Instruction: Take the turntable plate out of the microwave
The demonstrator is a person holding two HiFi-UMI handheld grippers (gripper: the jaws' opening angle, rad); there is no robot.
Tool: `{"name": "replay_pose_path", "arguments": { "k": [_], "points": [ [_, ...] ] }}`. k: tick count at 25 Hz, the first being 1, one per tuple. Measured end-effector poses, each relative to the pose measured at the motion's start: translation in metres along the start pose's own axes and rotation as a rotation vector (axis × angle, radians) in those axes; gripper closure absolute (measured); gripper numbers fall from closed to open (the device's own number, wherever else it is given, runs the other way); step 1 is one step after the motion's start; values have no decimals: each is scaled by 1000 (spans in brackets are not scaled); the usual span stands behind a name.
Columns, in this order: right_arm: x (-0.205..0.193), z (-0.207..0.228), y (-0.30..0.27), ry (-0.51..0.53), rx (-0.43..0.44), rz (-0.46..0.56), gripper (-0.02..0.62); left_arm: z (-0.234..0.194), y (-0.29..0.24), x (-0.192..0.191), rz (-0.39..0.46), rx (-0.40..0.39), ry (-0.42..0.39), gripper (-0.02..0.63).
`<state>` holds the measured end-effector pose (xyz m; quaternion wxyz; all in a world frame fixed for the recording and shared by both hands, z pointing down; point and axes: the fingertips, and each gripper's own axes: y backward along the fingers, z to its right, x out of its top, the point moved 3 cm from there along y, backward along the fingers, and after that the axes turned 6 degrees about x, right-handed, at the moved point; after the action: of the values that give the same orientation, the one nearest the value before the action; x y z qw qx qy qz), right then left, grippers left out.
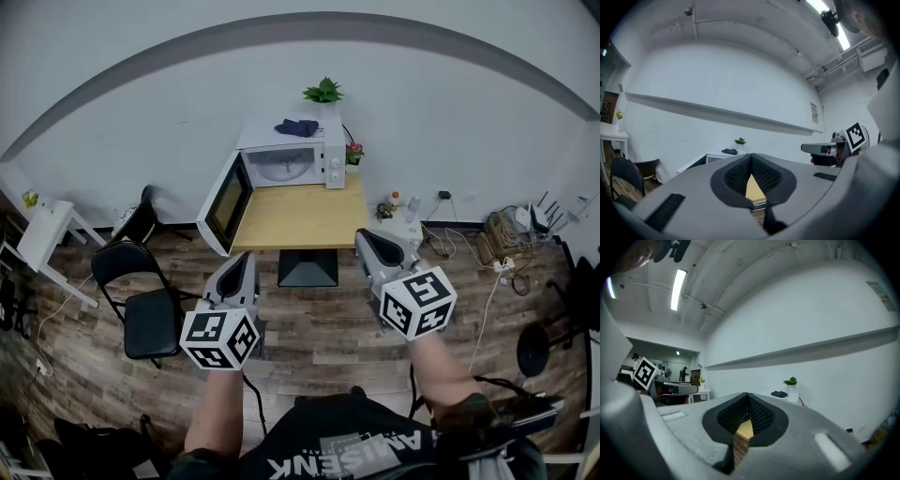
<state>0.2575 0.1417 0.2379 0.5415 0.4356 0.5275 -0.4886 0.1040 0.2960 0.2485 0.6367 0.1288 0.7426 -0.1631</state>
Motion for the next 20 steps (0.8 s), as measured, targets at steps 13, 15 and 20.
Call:
{"name": "replay_pose_path", "arguments": {
  "k": [13, 15, 20],
  "points": [
    [-8, -39, -26, 12, -57, 7, 591, -39, 7, -4, 0, -97, -11, 604],
    [-10, -40, -31, 6, -59, 0, 591, -44, 4, -6, -6, -99, -9, 604],
    [-12, -28, -51, -1, -52, -2, 591, -57, -11, -8, -12, -94, -14, 604]
  ]
}}
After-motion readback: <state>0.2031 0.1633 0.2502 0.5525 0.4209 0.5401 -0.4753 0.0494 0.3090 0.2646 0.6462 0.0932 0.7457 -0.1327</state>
